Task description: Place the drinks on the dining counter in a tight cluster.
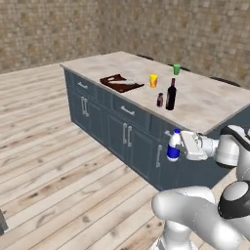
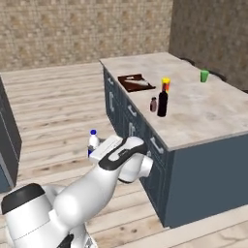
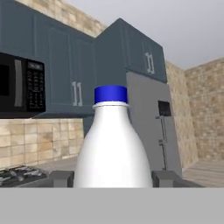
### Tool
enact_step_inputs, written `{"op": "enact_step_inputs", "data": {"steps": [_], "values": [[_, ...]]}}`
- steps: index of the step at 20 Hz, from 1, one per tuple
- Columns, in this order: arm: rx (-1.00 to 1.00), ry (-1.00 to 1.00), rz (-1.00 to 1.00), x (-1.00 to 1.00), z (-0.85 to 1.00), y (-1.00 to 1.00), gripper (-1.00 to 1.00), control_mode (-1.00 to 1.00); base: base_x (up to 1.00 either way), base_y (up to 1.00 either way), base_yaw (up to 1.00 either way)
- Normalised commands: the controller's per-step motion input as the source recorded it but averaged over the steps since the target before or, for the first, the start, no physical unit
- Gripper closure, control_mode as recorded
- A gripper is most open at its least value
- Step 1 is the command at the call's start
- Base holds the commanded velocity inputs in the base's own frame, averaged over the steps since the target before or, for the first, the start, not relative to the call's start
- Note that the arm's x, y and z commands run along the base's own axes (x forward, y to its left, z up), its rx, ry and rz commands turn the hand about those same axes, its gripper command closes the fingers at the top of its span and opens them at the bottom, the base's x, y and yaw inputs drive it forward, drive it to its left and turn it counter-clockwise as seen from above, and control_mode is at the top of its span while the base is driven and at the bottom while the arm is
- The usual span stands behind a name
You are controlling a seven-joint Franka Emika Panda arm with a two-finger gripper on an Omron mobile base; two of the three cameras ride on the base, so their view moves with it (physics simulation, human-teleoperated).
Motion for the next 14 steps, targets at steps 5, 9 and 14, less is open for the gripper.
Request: {"op": "enact_step_inputs", "data": {"steps": [5,9,14], "values": [[0.0,0.0,0.0,0.0,0.0,0.0,1.0,1.0,0.88,0.18,-0.15],[0.0,0.0,0.0,0.0,0.0,0.0,1.0,1.0,0.52,0.23,-0.53],[0.0,0.0,0.0,0.0,0.0,0.0,1.0,1.0,0.31,0.25,-0.74]]}}
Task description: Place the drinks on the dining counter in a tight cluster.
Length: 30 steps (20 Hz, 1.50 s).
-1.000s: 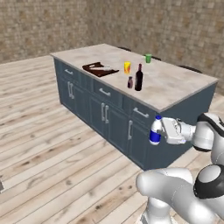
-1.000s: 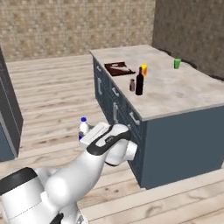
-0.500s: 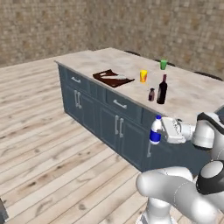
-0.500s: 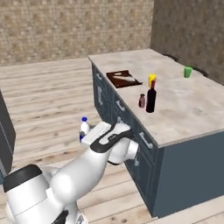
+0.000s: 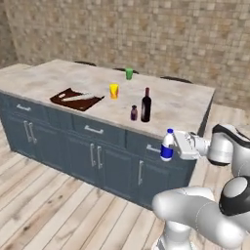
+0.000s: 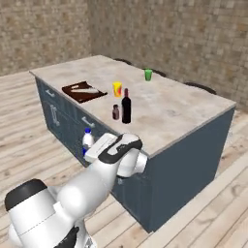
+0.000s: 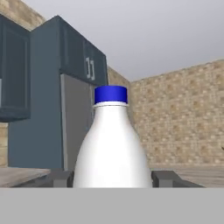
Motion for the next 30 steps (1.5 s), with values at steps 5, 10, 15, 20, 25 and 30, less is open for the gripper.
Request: {"op": "enact_step_inputs", "data": {"steps": [5,10,15,20,25,30], "values": [[0.0,0.0,0.0,0.0,0.0,0.0,1.0,1.0,0.43,0.3,-0.63],[0.0,0.0,0.0,0.0,0.0,0.0,1.0,1.0,0.62,0.41,-0.42],[0.0,0.0,0.0,0.0,0.0,0.0,1.0,1.0,0.57,0.39,-0.45],[0.0,0.0,0.0,0.0,0.0,0.0,1.0,1.0,0.61,0.42,-0.36],[0.0,0.0,0.0,0.0,0.0,0.0,1.0,1.0,0.7,0.39,-0.13],[0.0,0.0,0.0,0.0,0.0,0.0,1.0,1.0,0.67,0.18,-0.06]]}}
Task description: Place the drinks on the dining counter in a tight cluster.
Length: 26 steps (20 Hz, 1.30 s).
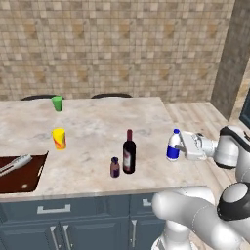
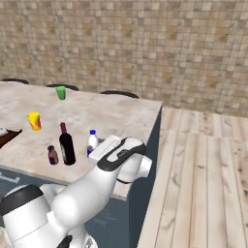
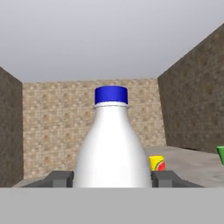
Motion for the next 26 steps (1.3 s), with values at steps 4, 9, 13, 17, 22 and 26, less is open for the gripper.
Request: {"op": "enact_step_inputs", "data": {"steps": [4,9,13,17,22,26], "values": [[0.0,0.0,0.0,0.0,0.0,0.0,1.0,1.0,0.52,0.07,-0.02],[0.0,0.0,0.0,0.0,0.0,0.0,1.0,1.0,0.05,0.0,-0.01],[0.0,0.0,0.0,0.0,0.0,0.0,1.0,1.0,0.0,0.0,0.0],[0.0,0.0,0.0,0.0,0.0,0.0,1.0,1.0,0.0,0.0,0.0],[0.0,0.0,0.0,0.0,0.0,0.0,1.0,1.0,0.0,0.0,0.02],[-0.04,-0.02,0.11,0.1,-0.16,-0.05,1.0,-1.0,0.01,-0.01,0.03]]}}
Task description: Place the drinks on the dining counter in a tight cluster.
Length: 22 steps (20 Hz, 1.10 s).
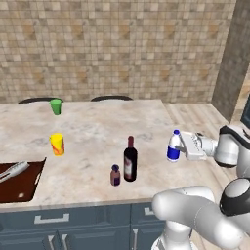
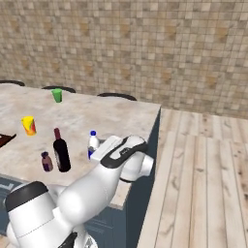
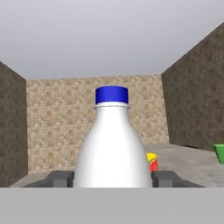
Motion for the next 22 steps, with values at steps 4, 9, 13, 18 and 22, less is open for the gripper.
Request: {"op": "enact_step_inputs", "data": {"steps": [4,9,13,18,22], "values": [[-0.08,-0.12,0.21,0.28,-0.32,-0.02,1.0,-1.0,0.0,0.0,0.0],[-0.04,-0.08,0.29,0.26,-0.35,0.11,1.0,-1.0,0.0,0.0,0.0],[0.0,-0.21,0.36,0.03,-0.29,0.11,1.0,-1.0,0.0,0.0,0.0],[0.07,-0.04,0.24,0.13,-0.18,0.13,1.0,-1.0,0.0,0.0,0.0],[0.05,0.0,0.12,0.17,-0.16,0.13,1.0,-1.0,0.0,0.0,0.0]]}}
